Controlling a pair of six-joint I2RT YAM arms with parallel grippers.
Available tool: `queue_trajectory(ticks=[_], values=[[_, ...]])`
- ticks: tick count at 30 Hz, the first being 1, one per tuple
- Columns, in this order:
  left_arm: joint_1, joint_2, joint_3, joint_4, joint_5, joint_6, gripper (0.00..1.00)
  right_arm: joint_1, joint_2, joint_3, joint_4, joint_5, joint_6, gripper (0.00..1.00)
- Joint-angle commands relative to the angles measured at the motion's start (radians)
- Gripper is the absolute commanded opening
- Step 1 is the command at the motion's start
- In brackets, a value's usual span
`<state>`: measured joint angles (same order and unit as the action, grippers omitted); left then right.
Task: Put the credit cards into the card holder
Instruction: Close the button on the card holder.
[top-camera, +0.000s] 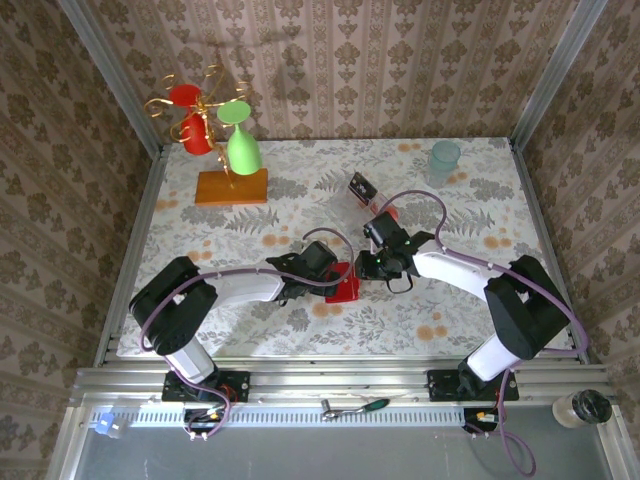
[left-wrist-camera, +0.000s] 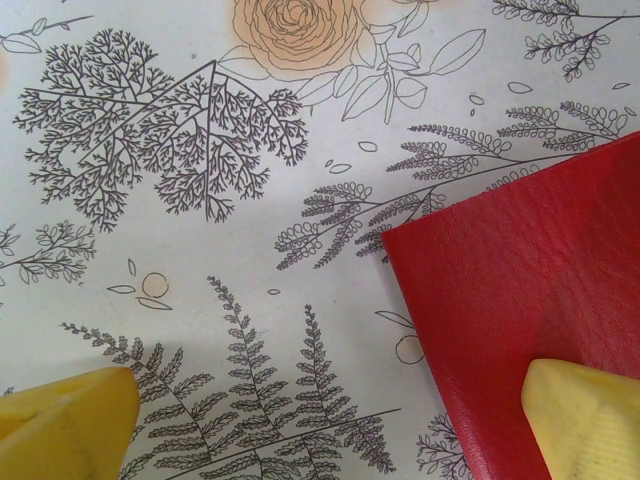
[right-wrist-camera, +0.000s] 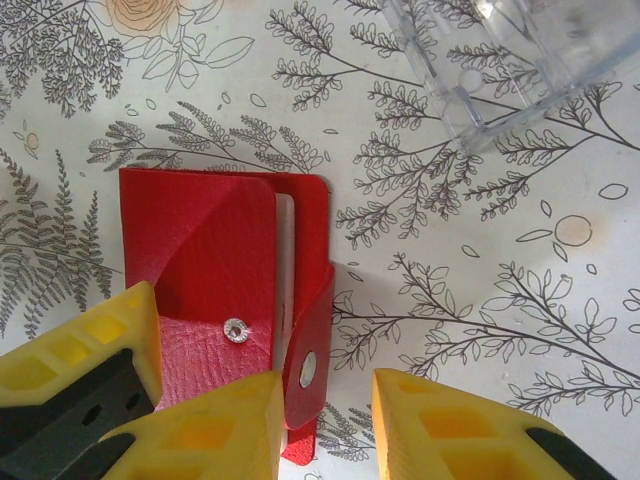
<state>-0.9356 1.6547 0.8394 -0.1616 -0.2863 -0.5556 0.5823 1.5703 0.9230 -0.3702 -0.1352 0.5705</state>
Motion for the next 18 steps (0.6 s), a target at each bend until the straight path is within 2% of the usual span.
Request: queue_trajectory(ticks=[1, 10, 18], values=[[-0.003, 0.04, -0.005, -0.052, -0.019, 0.018, 1.0, 0.0, 0.01, 0.029, -0.02, -0.01, -0.021, 0.31], [-0.004, 0.038, -0.005, -0.054, -0.018, 0.017, 1.0, 0.001, -0.062, 0.015, -0.003, 0.018, 0.004, 0.3], [-0.004, 0.042, 0.002, -0.059, -0.021, 0.02, 1.0, 0.002, -0.001, 0.041, -0.008, -0.008, -0.01, 0.31]])
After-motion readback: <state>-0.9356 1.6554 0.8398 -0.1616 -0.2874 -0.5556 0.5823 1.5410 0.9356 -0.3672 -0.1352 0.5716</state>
